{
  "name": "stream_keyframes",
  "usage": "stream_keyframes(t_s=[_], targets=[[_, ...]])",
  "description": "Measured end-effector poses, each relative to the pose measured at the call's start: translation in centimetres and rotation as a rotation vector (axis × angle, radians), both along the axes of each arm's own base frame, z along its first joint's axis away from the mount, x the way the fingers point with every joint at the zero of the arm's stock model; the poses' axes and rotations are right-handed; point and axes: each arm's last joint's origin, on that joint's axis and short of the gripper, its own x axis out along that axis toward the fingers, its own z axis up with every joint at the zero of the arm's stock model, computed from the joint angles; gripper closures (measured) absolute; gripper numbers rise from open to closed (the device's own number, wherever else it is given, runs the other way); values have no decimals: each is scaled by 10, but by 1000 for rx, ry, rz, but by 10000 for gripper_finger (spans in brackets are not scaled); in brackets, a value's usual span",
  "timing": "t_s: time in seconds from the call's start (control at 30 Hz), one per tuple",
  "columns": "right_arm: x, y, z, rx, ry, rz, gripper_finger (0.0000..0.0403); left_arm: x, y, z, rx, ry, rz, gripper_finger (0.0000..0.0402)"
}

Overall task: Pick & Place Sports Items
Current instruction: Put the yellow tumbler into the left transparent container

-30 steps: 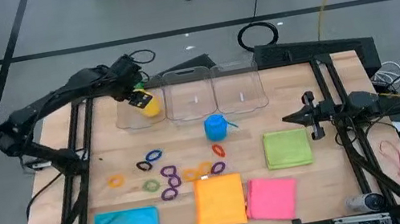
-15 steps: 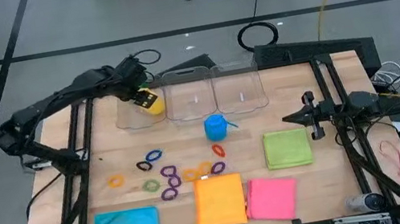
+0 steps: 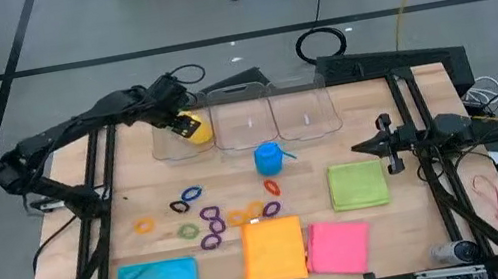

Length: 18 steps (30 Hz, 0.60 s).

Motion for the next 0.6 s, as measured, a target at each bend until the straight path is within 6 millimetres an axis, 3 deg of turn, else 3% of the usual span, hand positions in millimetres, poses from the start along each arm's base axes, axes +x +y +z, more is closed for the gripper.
stream_keyframes(t_s=[0.6], targets=[[0, 0, 0, 0, 0, 0, 403, -1, 0, -2, 16, 31, -8, 197]])
